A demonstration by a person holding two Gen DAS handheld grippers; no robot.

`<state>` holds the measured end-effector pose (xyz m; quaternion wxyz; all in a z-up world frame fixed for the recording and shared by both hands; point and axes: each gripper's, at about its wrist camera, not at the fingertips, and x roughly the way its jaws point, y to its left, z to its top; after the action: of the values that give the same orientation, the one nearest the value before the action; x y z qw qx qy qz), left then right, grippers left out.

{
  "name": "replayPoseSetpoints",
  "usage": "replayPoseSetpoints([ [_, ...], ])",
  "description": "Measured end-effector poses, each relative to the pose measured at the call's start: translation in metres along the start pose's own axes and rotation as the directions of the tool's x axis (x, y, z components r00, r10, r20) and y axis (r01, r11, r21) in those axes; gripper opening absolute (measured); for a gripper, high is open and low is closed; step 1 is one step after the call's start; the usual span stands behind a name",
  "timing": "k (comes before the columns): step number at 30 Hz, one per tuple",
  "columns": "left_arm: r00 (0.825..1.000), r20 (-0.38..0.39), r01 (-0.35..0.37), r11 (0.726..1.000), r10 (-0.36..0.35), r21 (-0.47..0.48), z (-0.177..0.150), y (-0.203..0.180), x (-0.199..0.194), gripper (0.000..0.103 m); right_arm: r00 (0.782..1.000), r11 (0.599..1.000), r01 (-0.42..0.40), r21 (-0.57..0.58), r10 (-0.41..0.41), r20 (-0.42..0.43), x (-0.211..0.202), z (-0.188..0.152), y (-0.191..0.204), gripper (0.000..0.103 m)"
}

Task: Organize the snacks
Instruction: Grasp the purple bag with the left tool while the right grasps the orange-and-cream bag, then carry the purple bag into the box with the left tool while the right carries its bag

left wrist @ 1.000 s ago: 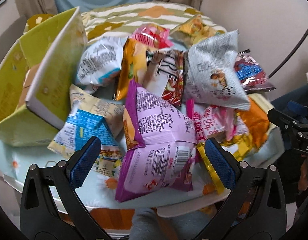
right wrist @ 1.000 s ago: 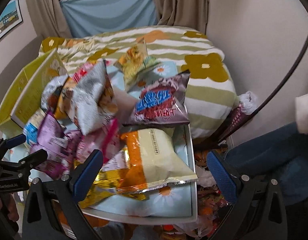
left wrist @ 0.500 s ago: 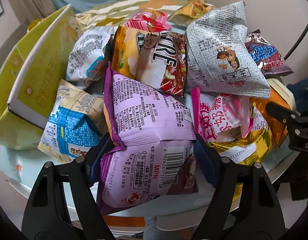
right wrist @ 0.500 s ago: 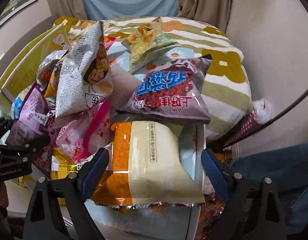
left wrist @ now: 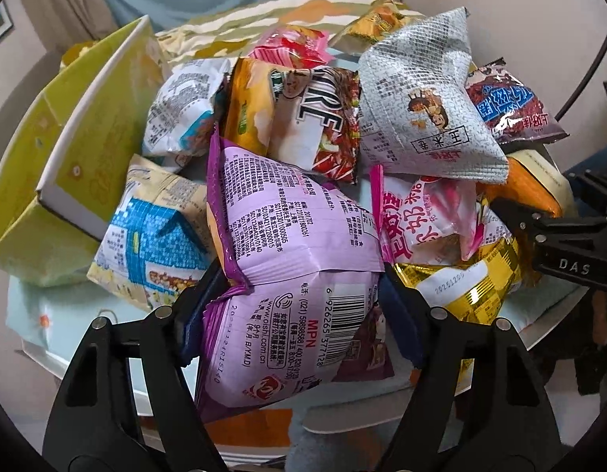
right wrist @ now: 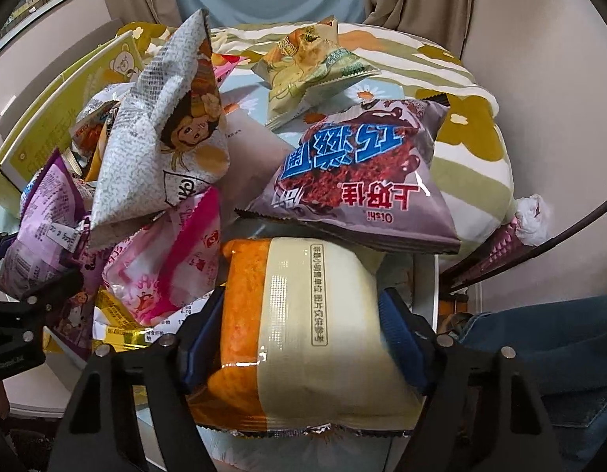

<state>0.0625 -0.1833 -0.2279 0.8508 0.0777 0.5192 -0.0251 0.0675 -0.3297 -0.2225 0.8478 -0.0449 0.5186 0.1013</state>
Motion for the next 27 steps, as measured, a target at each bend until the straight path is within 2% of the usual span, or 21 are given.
replayPoseSetpoints([
  [3, 1.000, 0.006, -0.002, 1.000, 0.002, -0.005, -0.001, 0.003, -0.004, 0.075, 1.000, 1.000, 0.001, -0.009, -0.001, -0.004, 0.001, -0.002, 0.002, 0.062],
  [6, 1.000, 0.018, -0.005, 1.000, 0.005, -0.002, -0.003, 0.008, -0.011, 0.074, 1.000, 1.000, 0.004, -0.016, -0.004, -0.003, -0.002, -0.004, 0.002, 0.059],
  [19, 0.993, 0.122, 0.004, 1.000, -0.005, 0.007, 0.004, 0.014, -0.066, 0.074, 0.999, 0.999, 0.021, 0.031, -0.022, 0.042, -0.049, -0.011, 0.003, 0.059],
  [23, 0.985, 0.170, 0.012, 1.000, -0.008, -0.020, 0.007, 0.020, -0.092, 0.073, 0.997, 1.000, 0.009, 0.029, -0.011, 0.073, -0.071, -0.013, 0.008, 0.059],
  [27, 0.975, 0.221, 0.020, 0.998, -0.005, -0.068, 0.016, 0.037, -0.119, 0.073, 0.992, 1.000, -0.009, 0.029, 0.005, 0.126, -0.100, 0.000, 0.011, 0.059],
])
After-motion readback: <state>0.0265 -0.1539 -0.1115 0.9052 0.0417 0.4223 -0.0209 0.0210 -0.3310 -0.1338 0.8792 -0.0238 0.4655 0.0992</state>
